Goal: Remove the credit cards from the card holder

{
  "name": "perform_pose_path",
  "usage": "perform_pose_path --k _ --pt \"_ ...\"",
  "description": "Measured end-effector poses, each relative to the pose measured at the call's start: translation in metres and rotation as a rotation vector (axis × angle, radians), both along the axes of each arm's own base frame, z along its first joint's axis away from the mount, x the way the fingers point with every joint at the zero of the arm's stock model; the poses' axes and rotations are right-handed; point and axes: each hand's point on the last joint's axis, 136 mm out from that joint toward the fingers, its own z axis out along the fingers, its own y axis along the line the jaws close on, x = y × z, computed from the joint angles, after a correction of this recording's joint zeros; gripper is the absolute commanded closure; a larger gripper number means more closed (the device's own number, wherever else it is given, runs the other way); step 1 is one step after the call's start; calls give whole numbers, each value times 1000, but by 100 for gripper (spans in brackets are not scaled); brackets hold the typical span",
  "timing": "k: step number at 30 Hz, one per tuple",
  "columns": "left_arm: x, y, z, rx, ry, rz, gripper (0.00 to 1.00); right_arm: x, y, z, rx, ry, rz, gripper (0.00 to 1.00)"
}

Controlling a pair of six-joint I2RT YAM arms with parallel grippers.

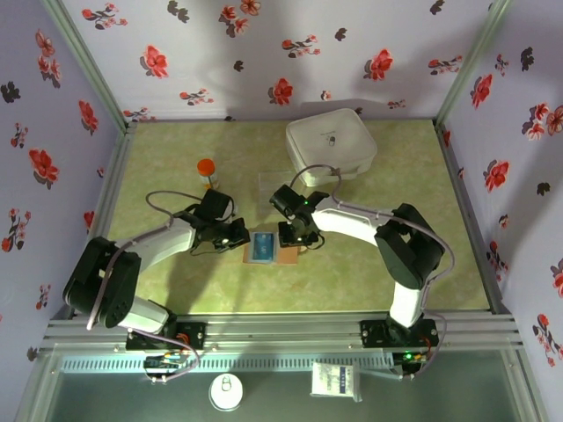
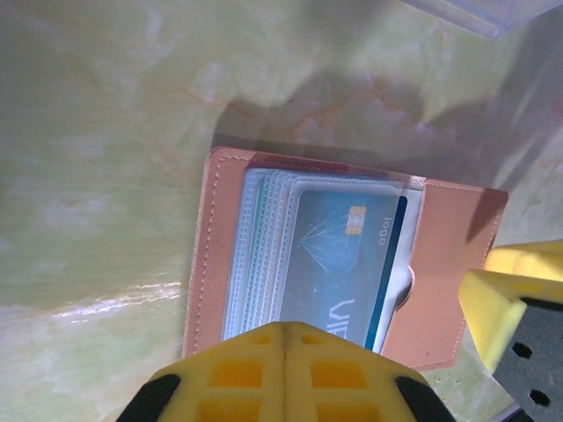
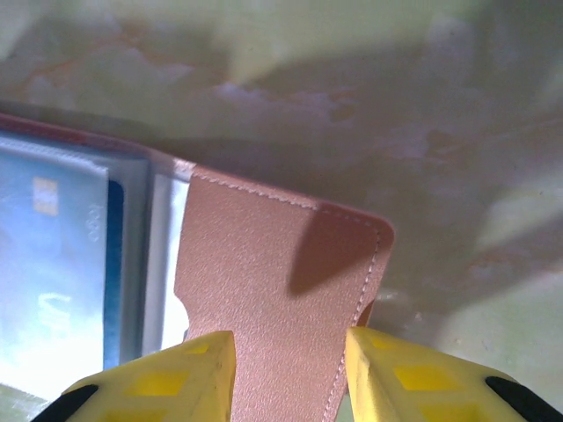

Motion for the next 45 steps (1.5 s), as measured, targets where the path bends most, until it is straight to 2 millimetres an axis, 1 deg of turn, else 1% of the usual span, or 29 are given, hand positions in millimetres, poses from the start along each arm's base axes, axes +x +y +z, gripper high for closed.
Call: perform_pose_path --k 4,6,11,16,20,24,27,31,35,41,45 --pt "1 -1 0 -6 -1 -2 100 5 -3 -11 -18 15 1 61" --pt "1 -2 1 -8 -2 -3 100 7 -3 -14 -23 17 7 61" --pt "3 -3 1 -13 -5 -4 100 16 3 -11 -14 3 20 61" --pt "6 -5 5 -18 -14 -5 100 19 7 -1 0 -12 22 61" --pt "8 -6 8 -21 -18 -5 100 18 10 17 28 -37 27 61" --pt "6 -8 8 -19 -16 -9 100 13 21 38 97 -57 41 62" --pt "3 -11 8 -18 -14 -23 100 10 36 44 163 -51 53 64" --pt "-5 -16 5 -14 -7 -45 100 6 52 43 235 -14 65 65" --pt "-11 -12 -2 5 10 -46 100 4 67 34 296 29 68 66" --pt "-12 -13 -5 5 10 -35 100 -5 71 22 340 79 62 68" --pt "-15 -21 -5 -7 7 -51 100 -9 73 18 360 96 59 71"
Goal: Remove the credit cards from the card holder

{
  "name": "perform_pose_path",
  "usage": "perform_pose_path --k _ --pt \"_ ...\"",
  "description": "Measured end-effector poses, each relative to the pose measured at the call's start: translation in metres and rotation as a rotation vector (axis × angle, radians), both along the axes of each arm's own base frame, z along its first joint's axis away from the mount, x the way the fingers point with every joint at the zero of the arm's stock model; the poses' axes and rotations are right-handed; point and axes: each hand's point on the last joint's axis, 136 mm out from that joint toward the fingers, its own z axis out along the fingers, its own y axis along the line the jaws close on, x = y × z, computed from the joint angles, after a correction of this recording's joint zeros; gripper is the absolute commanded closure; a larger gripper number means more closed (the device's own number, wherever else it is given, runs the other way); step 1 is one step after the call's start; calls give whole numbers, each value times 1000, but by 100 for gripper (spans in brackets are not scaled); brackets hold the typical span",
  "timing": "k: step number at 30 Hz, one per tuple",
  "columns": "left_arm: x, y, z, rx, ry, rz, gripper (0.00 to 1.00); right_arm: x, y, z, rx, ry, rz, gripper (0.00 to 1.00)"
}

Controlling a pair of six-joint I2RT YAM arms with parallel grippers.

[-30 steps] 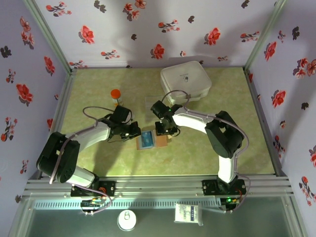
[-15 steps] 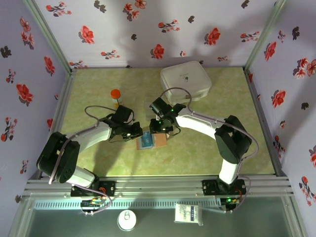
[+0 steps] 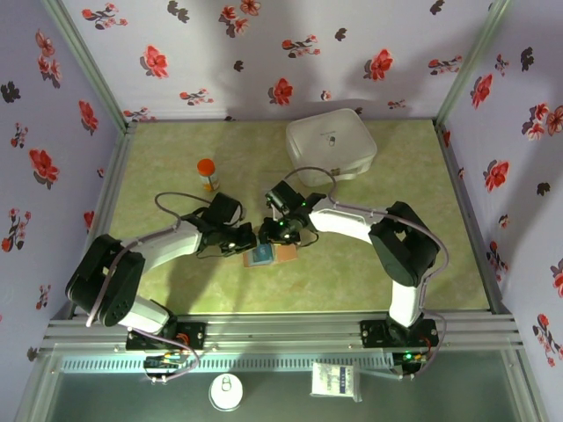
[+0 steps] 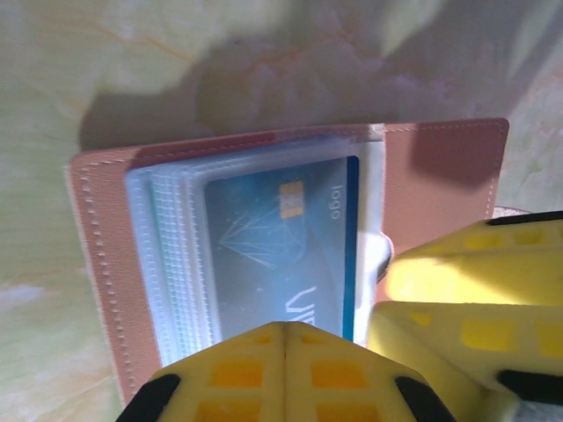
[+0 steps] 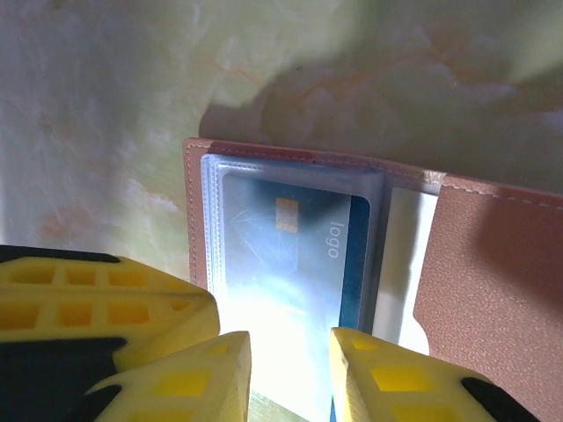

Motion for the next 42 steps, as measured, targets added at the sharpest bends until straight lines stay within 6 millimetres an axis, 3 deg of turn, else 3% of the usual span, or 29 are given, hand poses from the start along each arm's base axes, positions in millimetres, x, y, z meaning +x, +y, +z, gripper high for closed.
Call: perform_pose_path --k 7,21,42 --pt "-6 1 -17 50 29 -8 100 -3 1 -4 16 12 -6 73" --pt "-3 0 -19 55 21 -5 100 -8 -4 -21 4 36 -10 76" --pt "-2 7 -14 79 -6 19 100 -7 -19 -17 -38 -19 -42 71"
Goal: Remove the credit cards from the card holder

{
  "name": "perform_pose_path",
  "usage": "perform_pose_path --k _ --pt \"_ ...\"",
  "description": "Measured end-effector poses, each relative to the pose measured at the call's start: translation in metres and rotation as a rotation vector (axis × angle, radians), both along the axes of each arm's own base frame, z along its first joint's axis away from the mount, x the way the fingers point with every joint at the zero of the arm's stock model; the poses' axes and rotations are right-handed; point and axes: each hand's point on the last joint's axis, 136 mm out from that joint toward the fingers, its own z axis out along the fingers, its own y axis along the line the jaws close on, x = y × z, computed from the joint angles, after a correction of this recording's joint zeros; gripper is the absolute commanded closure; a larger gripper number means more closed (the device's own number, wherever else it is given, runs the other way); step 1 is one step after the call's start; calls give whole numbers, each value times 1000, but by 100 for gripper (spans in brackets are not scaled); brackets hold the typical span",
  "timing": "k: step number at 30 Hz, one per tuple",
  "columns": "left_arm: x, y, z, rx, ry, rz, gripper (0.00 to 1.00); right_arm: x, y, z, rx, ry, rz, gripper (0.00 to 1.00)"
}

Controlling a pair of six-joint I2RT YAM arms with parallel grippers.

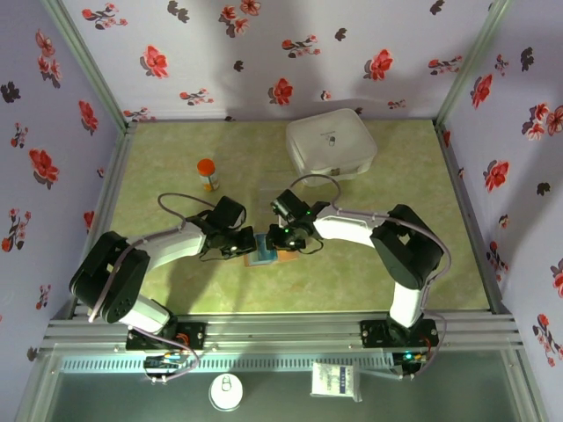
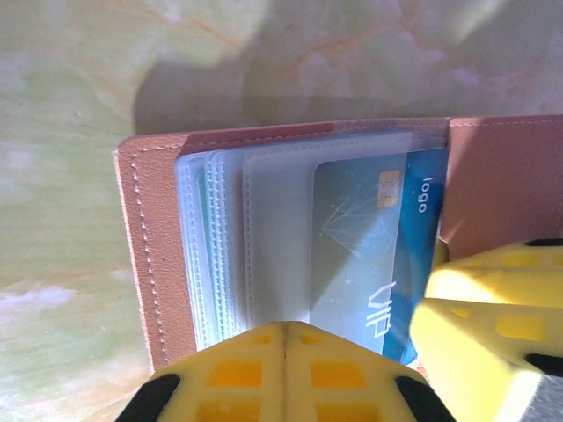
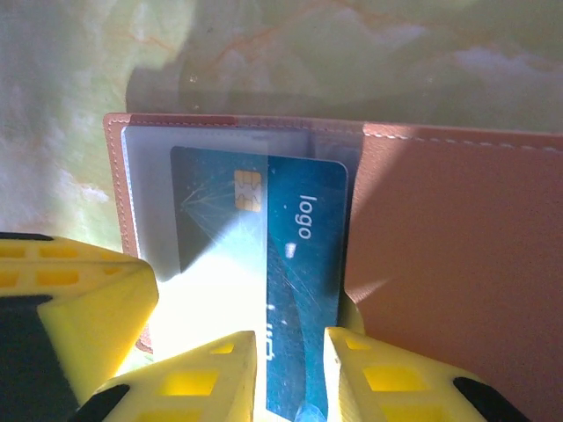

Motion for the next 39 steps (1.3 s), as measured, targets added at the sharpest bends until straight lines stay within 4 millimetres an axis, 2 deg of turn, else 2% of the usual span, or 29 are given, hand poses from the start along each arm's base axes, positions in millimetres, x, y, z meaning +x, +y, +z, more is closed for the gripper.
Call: perform_pose_path --k 8,19,26,29,33,39 --pt "0 2 -3 16 5 4 100 -2 -6 11 23 -29 -17 69" --pt "0 3 -3 24 0 5 100 1 -7 6 121 -1 -59 71" --pt "0 -11 8 10 -17 -27 100 9 -4 11 159 -4 -69 71" --pt "0 -16 9 9 -19 -39 100 10 -5 9 160 3 -73 71" --pt "-2 -13 -5 45 9 -39 100 10 -7 2 153 20 -75 71" --pt "-1 -13 -4 44 4 -36 100 9 -7 -4 165 41 -71 72"
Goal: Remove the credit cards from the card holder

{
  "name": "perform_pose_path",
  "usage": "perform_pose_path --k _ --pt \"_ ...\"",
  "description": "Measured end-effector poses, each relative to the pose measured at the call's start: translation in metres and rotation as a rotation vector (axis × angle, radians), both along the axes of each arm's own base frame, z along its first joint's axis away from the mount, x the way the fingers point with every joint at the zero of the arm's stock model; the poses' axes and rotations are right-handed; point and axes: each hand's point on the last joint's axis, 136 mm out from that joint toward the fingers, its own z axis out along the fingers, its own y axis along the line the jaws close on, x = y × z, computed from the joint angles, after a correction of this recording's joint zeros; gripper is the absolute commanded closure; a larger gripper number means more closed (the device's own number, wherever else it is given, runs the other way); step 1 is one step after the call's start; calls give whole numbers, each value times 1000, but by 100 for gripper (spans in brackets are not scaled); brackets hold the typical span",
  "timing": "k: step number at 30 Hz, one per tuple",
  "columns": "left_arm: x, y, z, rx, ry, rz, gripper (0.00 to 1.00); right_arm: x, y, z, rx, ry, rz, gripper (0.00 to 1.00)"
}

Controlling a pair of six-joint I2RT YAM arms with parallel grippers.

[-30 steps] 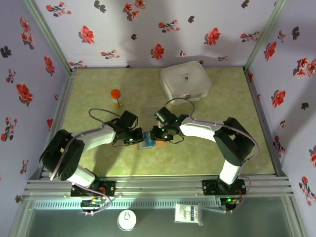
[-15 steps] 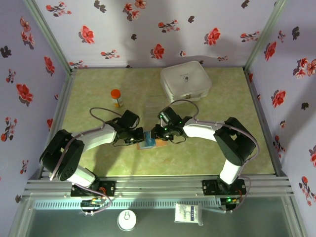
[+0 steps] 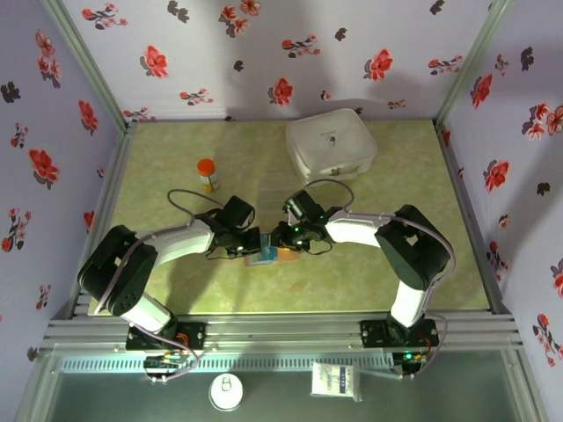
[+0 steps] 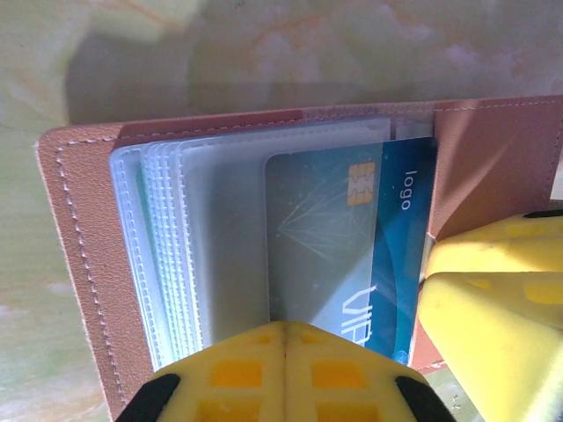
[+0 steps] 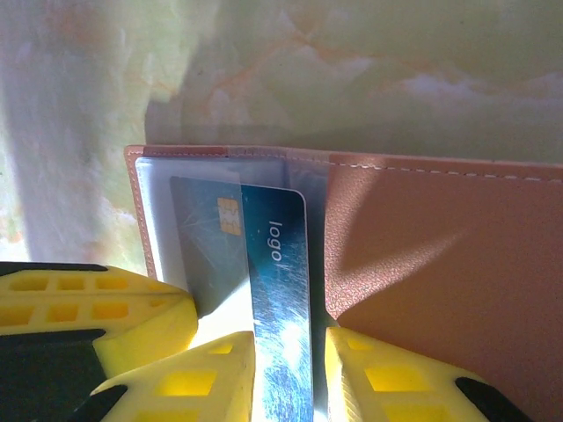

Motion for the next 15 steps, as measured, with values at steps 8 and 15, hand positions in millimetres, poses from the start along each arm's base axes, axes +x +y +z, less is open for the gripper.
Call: perform_pose_path --k 8,15 --pt "1 1 0 8 -8 5 100 -1 3 -7 45 32 4 73" --pt "4 13 4 58 -36 29 100 0 7 -9 90 44 9 75"
